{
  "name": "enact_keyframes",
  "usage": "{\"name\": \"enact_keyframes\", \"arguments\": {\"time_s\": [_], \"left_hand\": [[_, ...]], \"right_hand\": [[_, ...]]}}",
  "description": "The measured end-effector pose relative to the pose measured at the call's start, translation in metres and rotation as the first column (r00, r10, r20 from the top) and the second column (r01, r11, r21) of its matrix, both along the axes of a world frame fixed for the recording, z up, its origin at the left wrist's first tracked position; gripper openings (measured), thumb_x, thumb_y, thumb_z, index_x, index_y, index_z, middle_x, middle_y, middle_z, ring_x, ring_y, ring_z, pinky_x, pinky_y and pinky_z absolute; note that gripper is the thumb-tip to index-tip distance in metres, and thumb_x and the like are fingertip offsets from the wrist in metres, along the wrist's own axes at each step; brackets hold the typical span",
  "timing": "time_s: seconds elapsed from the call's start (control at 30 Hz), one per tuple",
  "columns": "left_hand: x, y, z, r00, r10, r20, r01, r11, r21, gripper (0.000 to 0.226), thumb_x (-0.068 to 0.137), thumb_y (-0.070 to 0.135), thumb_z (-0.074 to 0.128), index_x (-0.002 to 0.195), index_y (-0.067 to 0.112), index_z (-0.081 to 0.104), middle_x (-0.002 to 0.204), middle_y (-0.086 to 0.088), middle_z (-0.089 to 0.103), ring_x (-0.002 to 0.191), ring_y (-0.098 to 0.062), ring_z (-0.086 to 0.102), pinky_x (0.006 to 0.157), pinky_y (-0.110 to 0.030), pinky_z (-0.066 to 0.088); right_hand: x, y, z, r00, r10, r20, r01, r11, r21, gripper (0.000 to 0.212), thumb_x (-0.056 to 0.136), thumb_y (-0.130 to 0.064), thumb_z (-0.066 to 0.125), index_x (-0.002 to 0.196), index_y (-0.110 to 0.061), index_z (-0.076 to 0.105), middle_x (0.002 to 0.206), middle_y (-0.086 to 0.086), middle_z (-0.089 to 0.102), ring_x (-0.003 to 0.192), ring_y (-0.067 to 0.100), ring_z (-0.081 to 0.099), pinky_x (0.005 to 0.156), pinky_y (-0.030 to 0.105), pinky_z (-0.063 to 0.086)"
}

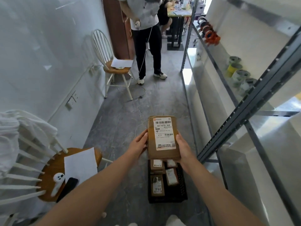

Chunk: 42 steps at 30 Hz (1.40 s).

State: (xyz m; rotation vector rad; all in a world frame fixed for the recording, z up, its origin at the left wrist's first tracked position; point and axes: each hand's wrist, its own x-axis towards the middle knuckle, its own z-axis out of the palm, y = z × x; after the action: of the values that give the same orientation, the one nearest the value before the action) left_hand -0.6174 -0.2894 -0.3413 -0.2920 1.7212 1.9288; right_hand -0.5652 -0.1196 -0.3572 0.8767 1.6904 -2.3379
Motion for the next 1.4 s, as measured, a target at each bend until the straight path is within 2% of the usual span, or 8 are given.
{"name": "enact_keyframes", "arguments": {"time_s": [0.17, 0.3, 0.47, 0.7, 0.97, 1.1, 1.27, 1.4], "left_hand": [[-0.001, 0.039, -0.005, 1.0, -0.005, -0.004, 0.005, 0.999, -0.037, 0.04, 0.101, 0.026, 0.05, 0.141, 0.026, 0.049, 0.129, -0.003, 0.063, 0.113, -0.015, 0.058, 0.105, -0.04, 0.044], [0.001, 0.065, -0.011, 1.0, -0.002, -0.004, 0.002, 0.998, -0.063, 0.038, 0.101, 0.026, 0.05, 0.139, 0.028, 0.051, 0.114, 0.006, 0.069, 0.103, -0.008, 0.064, 0.081, -0.028, 0.051], [0.0, 0.091, -0.015, 1.0, -0.008, -0.004, 0.008, 0.997, -0.074, 0.037, 0.101, 0.025, 0.05, 0.138, 0.027, 0.052, 0.116, 0.003, 0.069, 0.099, -0.008, 0.066, 0.074, -0.024, 0.054], [-0.011, 0.112, -0.025, 0.999, -0.042, 0.0, 0.042, 0.995, -0.088, 0.04, 0.101, 0.025, 0.05, 0.141, 0.024, 0.05, 0.128, -0.005, 0.064, 0.116, -0.02, 0.06, 0.102, -0.04, 0.049], [-0.047, 0.128, -0.063, 0.996, -0.01, 0.091, 0.015, 0.998, -0.053, 0.034, 0.099, 0.018, 0.054, 0.133, 0.013, 0.057, 0.117, -0.01, 0.069, 0.104, -0.02, 0.069, 0.083, -0.032, 0.059], [-0.076, 0.129, -0.086, 0.988, -0.015, 0.155, 0.018, 1.0, -0.016, 0.025, 0.098, 0.017, 0.055, 0.123, 0.013, 0.061, 0.107, -0.009, 0.073, 0.098, -0.021, 0.072, 0.08, -0.033, 0.059], [-0.12, 0.121, -0.112, 0.985, -0.039, 0.168, 0.04, 0.999, -0.006, 0.026, 0.094, 0.025, 0.063, 0.116, 0.012, 0.059, 0.112, -0.012, 0.071, 0.1, -0.023, 0.071, 0.081, -0.033, 0.059], [-0.158, 0.104, -0.132, 0.978, -0.093, 0.185, 0.109, 0.991, -0.077, 0.026, 0.091, 0.033, 0.066, 0.111, 0.019, 0.059, 0.111, -0.007, 0.069, 0.099, -0.019, 0.069, 0.07, -0.023, 0.056]], "right_hand": [[-0.005, 0.041, -0.004, 1.0, 0.004, -0.015, -0.004, 0.999, -0.033, 0.038, 0.106, -0.039, 0.032, 0.14, -0.037, 0.047, 0.122, 0.008, 0.068, 0.107, 0.029, 0.067, 0.087, 0.05, 0.056], [-0.007, 0.068, -0.01, 1.0, 0.012, -0.005, -0.012, 1.0, -0.023, 0.037, 0.106, -0.038, 0.031, 0.138, -0.033, 0.05, 0.118, 0.008, 0.069, 0.101, 0.028, 0.069, 0.073, 0.041, 0.057], [-0.004, 0.093, -0.023, 1.0, -0.011, 0.002, 0.011, 0.999, -0.036, 0.036, 0.106, -0.039, 0.032, 0.137, -0.037, 0.05, 0.117, 0.007, 0.07, 0.1, 0.028, 0.07, 0.082, 0.046, 0.058], [-0.012, 0.115, -0.037, 0.998, -0.037, 0.046, 0.04, 0.998, -0.058, 0.036, 0.105, -0.04, 0.035, 0.138, -0.039, 0.05, 0.118, 0.006, 0.069, 0.103, 0.028, 0.069, 0.09, 0.053, 0.055], [-0.038, 0.132, -0.053, 0.991, -0.096, 0.095, 0.099, 0.995, -0.024, 0.037, 0.104, -0.037, 0.039, 0.14, -0.036, 0.049, 0.121, 0.005, 0.068, 0.104, 0.026, 0.069, 0.086, 0.047, 0.057], [-0.059, 0.131, -0.062, 0.981, -0.125, 0.149, 0.122, 0.992, 0.03, 0.035, 0.104, -0.037, 0.04, 0.138, -0.039, 0.05, 0.108, -0.002, 0.074, 0.091, 0.018, 0.073, 0.068, 0.036, 0.058], [-0.105, 0.126, -0.073, 0.964, -0.146, 0.224, 0.145, 0.989, 0.021, 0.036, 0.103, -0.039, 0.042, 0.137, -0.042, 0.05, 0.119, 0.001, 0.07, 0.105, 0.026, 0.068, 0.091, 0.051, 0.054], [-0.135, 0.102, -0.089, 0.948, -0.118, 0.297, 0.138, 0.989, -0.047, 0.035, 0.102, -0.044, 0.04, 0.135, -0.051, 0.047, 0.12, -0.002, 0.069, 0.107, 0.029, 0.066, 0.093, 0.063, 0.047]]}}
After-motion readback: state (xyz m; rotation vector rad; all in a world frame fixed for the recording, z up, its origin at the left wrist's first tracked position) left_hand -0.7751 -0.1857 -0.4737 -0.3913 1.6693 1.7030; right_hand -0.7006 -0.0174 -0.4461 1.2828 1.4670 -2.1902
